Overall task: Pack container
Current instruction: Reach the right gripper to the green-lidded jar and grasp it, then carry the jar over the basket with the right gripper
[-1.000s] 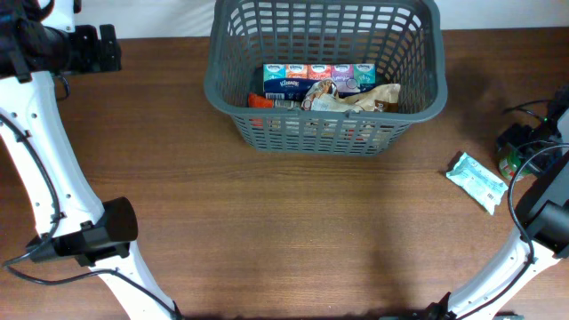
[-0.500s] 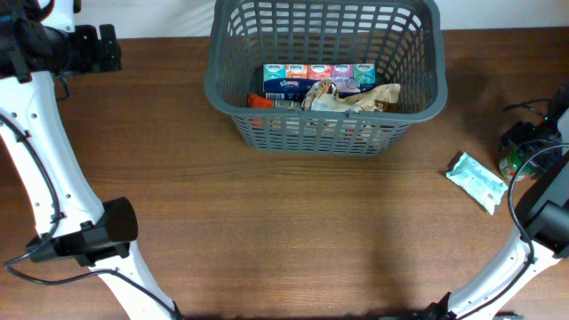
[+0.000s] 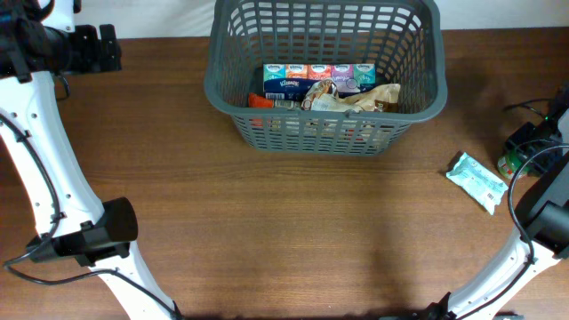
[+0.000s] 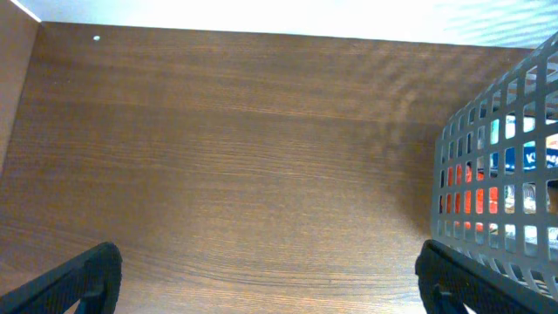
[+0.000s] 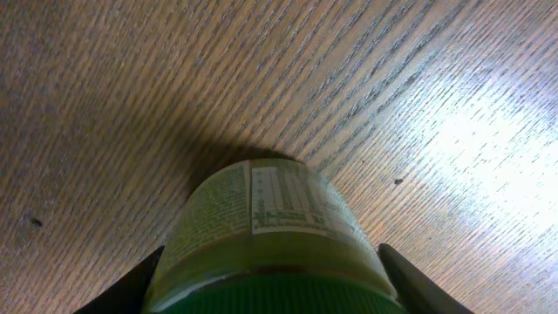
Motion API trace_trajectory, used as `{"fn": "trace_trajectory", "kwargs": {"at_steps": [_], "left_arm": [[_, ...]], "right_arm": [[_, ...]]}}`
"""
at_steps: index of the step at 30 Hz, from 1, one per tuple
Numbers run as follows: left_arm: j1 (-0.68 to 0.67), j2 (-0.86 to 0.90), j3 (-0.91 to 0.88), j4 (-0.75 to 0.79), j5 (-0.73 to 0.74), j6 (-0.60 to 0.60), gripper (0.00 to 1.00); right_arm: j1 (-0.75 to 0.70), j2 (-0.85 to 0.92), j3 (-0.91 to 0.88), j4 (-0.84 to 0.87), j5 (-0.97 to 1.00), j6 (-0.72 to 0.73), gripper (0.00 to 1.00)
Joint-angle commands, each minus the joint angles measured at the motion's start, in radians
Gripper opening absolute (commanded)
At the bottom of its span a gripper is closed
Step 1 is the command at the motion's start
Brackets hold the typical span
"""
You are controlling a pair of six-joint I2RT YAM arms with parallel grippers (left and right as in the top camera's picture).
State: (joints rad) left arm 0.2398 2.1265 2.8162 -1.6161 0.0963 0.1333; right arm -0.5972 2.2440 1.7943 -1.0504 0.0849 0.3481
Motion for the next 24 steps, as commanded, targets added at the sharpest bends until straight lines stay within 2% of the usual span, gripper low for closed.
{"fn": "trace_trajectory", "kwargs": {"at_steps": [1,4,6,13,17,20,24], "left_arm": [[0.005,0.009,-0.001,-0.002,0.0,-0.009,0.99],[0.005,0.009,-0.001,-0.002,0.0,-0.009,0.99],[0.005,0.009,-0.001,-0.002,0.0,-0.009,0.99],[0.005,0.009,-0.001,-0.001,0.0,-0.009,0.99],[0.005,0.009,-0.001,-0.001,0.0,-0.009,0.99],[0.005,0.009,-0.001,-0.001,0.0,-0.009,0.99],[0.005,0.009,-0.001,-0.001,0.0,-0.009,0.99]], "right_arm": [[-0.007,0.006,-0.004,-0.001,-0.034,0.001,0.49],[-0.007,-0.001,0.024,-0.013,-0.082,0.001,0.19],[-0.007,-0.019,0.049,-0.028,-0.117,0.001,0.05],[0.024,-0.161,0.233,-0.115,-0.23,-0.002,0.04],[0.097,-0.287,0.365,-0.167,-0.307,-0.072,0.04],[0.2,-0.393,0.441,-0.179,-0.325,-0.174,0.04],[0.396,-0.51,0.485,-0.163,-0.325,-0.38,0.04]]}}
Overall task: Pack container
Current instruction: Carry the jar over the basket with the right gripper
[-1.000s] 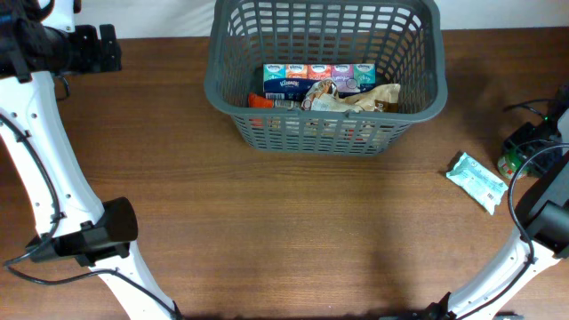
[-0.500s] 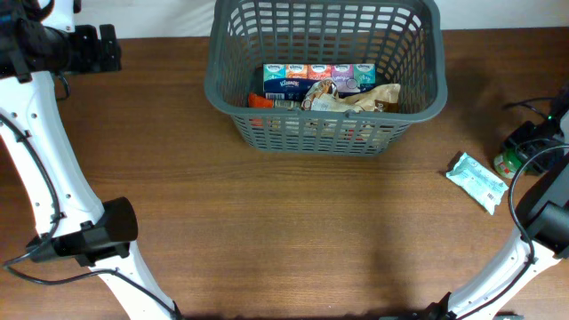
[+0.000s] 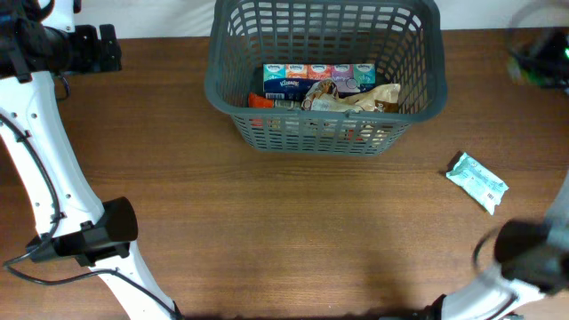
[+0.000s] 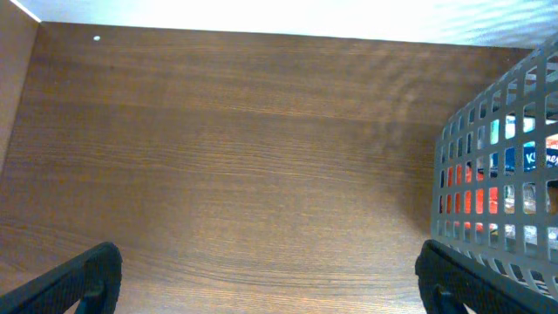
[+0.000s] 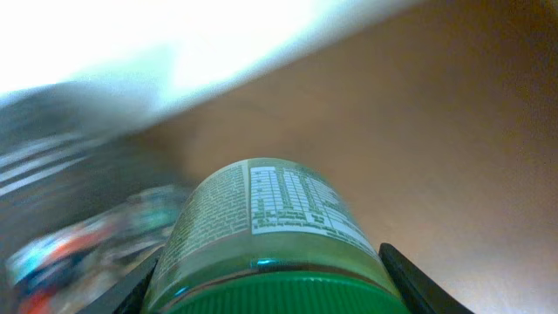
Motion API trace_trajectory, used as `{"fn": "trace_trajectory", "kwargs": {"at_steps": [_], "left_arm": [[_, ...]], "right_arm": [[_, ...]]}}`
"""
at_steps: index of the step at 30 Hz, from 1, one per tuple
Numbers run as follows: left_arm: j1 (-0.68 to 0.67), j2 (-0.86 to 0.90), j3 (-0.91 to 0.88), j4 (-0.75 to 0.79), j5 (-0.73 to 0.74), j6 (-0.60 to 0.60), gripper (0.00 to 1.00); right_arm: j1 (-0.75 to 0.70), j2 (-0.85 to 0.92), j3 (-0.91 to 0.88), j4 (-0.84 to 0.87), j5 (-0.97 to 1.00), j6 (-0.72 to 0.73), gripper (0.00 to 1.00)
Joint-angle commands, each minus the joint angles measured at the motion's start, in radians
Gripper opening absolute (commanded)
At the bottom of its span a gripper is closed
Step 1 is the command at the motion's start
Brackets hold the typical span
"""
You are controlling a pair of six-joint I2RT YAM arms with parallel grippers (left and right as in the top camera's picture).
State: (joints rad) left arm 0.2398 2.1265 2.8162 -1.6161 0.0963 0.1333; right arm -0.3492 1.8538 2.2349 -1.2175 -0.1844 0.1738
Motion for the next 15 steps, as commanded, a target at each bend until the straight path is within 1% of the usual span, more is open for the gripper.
{"fn": "trace_trajectory", "kwargs": {"at_steps": [1,4,8,11,15], "left_arm": [[0.005,0.009,-0.001,-0.001,0.0,-0.009,0.99],[0.005,0.009,-0.001,-0.001,0.0,-0.009,0.99],[0.005,0.009,-0.001,-0.001,0.0,-0.009,0.99],[0.005,0.009,-0.001,-0.001,0.0,-0.009,0.99],[0.005,0.009,-0.001,-0.001,0.0,-0.009,0.99]], "right_arm": [[0.204,-0.142,0.044,0.013,-0.056,-0.254,0.04],[0.36,-0.167,0.044,0.023,-0.055,-0.356,0.04],[0.505,-0.134,0.039,0.027,-0.055,-0.418,0.04],[0.561,-0.07,0.039,0.032,-0.04,-0.432,0.04],[0.574,0.044,0.039,0.056,-0.006,-0.431,0.04]]}}
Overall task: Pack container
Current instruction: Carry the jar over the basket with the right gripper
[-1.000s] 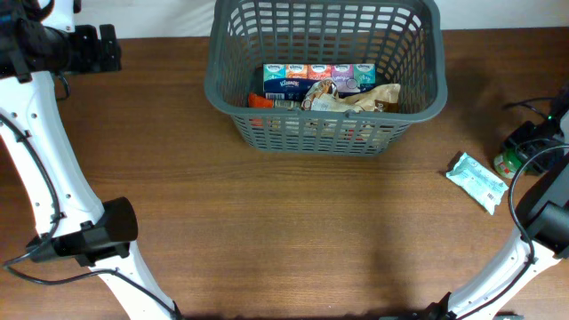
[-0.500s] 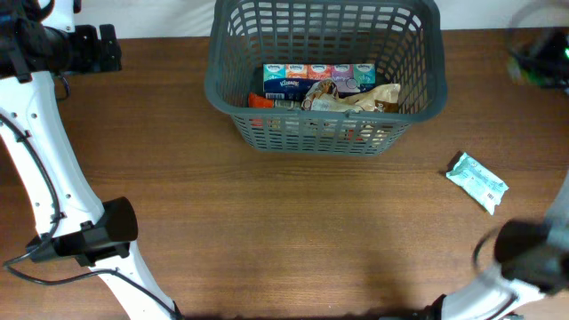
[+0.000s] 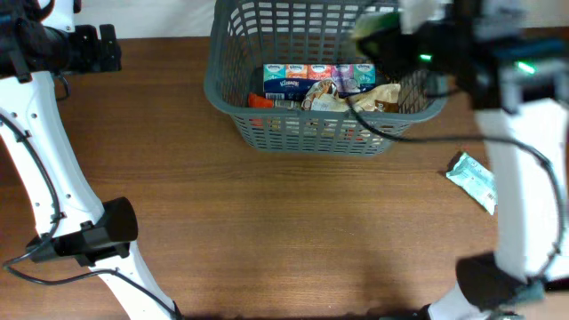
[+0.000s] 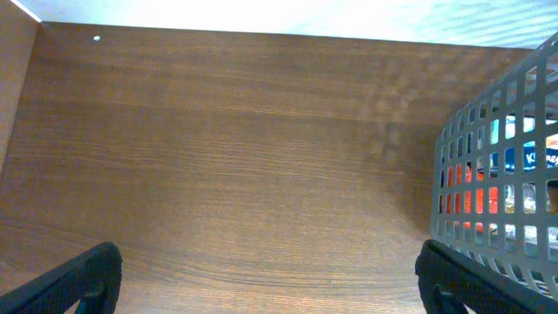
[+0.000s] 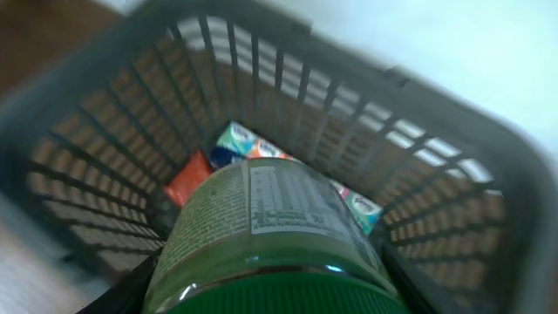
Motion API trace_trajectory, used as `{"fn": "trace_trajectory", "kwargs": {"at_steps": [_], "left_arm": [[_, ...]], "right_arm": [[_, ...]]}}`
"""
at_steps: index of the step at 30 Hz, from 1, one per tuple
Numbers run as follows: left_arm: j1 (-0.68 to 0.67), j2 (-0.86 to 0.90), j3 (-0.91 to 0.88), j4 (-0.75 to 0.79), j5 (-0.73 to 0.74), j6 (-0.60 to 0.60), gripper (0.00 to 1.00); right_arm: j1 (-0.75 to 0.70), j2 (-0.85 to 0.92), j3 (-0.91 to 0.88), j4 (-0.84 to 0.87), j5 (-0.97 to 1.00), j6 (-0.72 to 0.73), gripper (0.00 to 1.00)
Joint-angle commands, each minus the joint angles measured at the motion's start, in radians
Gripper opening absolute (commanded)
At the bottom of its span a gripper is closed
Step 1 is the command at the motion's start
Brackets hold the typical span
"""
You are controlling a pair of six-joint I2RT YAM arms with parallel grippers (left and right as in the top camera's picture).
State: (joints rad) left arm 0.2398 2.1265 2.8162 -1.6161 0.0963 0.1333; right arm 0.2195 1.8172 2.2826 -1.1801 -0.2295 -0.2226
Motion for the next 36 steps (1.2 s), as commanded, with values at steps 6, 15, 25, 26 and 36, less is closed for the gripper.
{"fn": "trace_trajectory", "kwargs": {"at_steps": [6,15,25,26,36], "left_arm": [[0.005,0.009,-0.001,-0.001,0.0,-0.009,0.99],[0.005,0.009,-0.001,-0.001,0.0,-0.009,0.99],[0.005,0.009,-0.001,-0.001,0.0,-0.009,0.99],[0.005,0.009,-0.001,-0.001,0.0,-0.009,0.99],[0.005,0.009,-0.001,-0.001,0.0,-0.009,0.99]], "right_arm": [[-0.025,0.246,-0.009,0.002,0.042,-0.019,0.04],[-0.065,0.358,-0.012,0.011,0.051,0.026,0.04],[-0.09,0.402,-0.013,0.101,0.066,0.093,0.09],[-0.09,0.403,-0.013,0.122,0.077,0.094,0.08],[-0.09,0.428,-0.014,0.194,0.154,0.137,0.04]]}}
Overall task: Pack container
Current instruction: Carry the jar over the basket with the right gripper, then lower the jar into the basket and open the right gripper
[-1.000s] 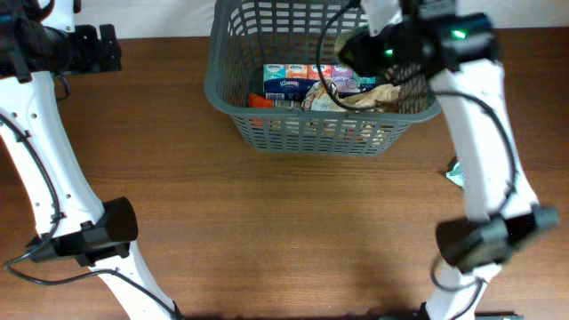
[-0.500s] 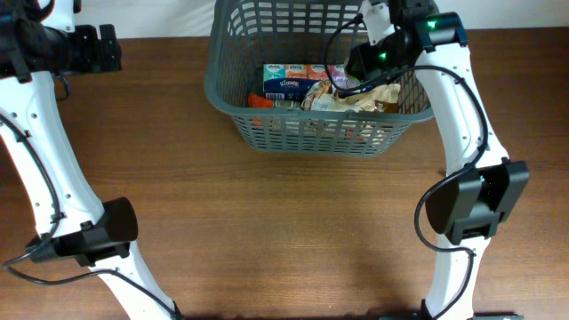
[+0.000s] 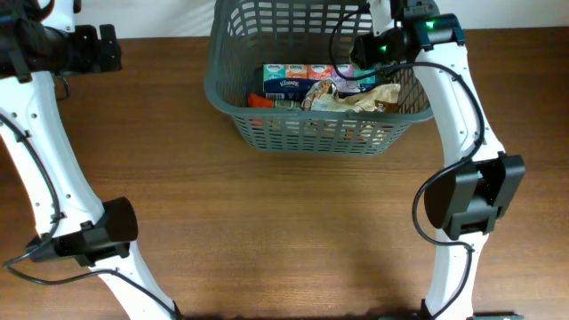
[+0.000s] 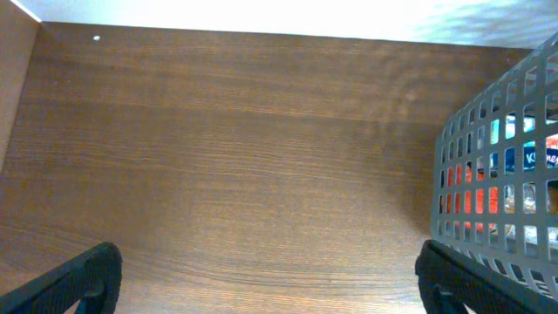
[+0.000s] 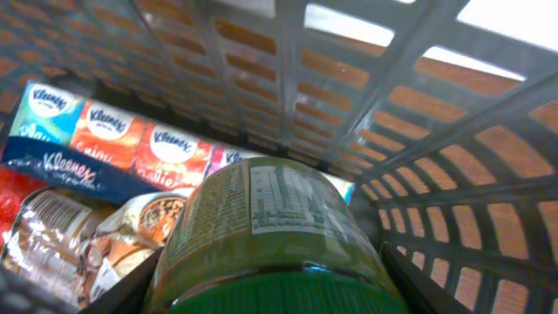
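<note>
A grey slatted basket (image 3: 311, 133) stands at the back middle of the table. Inside it lie a row of Kleenex packs (image 5: 96, 131), a crinkled snack bag (image 5: 105, 231) and a red packet (image 3: 258, 100). My right gripper (image 5: 270, 255) is inside the basket near its right wall, shut on a jar (image 5: 275, 209) with a green lid and a printed label, held just above the Kleenex packs. In the overhead view the right gripper (image 3: 369, 46) covers the jar. My left gripper (image 4: 266, 279) is open over bare table left of the basket (image 4: 497, 166), holding nothing.
The right arm's elbow (image 3: 471, 196) hangs over the table's right side and hides what lies beneath it. The left arm (image 3: 36, 169) runs down the left edge. Brown wood table (image 3: 293, 231) spreads in front of the basket. A white wall borders the far edge.
My right gripper with the jar was above the basket's rim; it is now down inside, close over the Kleenex packs by the right wall. The left arm has not moved.
My right gripper was shut on the jar standing on the table at the far right, next to a teal packet. Then the jar was off the table, then over the basket, and now inside it, still held. The left gripper stayed open throughout.
</note>
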Motion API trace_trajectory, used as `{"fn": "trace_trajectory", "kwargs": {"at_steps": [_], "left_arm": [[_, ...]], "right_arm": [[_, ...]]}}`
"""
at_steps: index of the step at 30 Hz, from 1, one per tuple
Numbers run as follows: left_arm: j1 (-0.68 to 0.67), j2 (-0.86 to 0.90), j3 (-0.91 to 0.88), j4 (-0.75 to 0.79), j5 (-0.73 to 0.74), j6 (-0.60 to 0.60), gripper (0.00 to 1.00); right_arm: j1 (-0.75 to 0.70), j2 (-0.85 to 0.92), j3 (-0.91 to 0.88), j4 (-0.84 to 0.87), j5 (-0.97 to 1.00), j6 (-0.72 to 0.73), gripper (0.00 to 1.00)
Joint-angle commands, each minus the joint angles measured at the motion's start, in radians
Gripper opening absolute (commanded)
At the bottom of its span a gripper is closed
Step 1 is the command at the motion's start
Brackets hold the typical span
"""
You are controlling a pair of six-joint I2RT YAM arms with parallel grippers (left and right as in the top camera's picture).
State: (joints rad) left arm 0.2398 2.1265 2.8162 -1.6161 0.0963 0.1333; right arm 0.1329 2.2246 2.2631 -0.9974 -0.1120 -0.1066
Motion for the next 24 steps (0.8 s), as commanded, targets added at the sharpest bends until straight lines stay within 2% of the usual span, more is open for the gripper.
{"fn": "trace_trajectory", "kwargs": {"at_steps": [1,6,7,8,9,11,12,24], "left_arm": [[0.005,0.009,-0.001,-0.001,0.0,-0.009,0.99],[0.005,0.009,-0.001,-0.001,0.0,-0.009,0.99],[0.005,0.009,-0.001,-0.001,0.0,-0.009,0.99],[0.005,0.009,-0.001,-0.001,0.0,-0.009,0.99],[0.005,0.009,-0.001,-0.001,0.0,-0.009,0.99],[0.005,0.009,-0.001,-0.001,0.0,-0.009,0.99],[0.005,0.009,-0.001,-0.001,0.0,-0.009,0.99],[0.005,0.009,-0.001,-0.001,0.0,-0.009,0.99]], "right_arm": [[-0.004,0.026,0.005,0.011,0.047,0.035,0.04],[-0.003,0.056,0.005,0.011,0.049,0.038,0.04],[-0.003,0.056,0.005,0.01,0.049,0.038,0.15],[-0.003,0.056,0.005,0.011,0.049,0.038,0.36],[-0.003,0.056,0.005,0.011,0.049,0.037,0.51],[-0.004,0.05,0.006,0.01,0.05,0.037,0.68],[-0.006,0.045,0.006,0.005,0.05,0.037,0.73],[-0.024,-0.18,0.053,-0.041,0.056,0.037,0.79]]}}
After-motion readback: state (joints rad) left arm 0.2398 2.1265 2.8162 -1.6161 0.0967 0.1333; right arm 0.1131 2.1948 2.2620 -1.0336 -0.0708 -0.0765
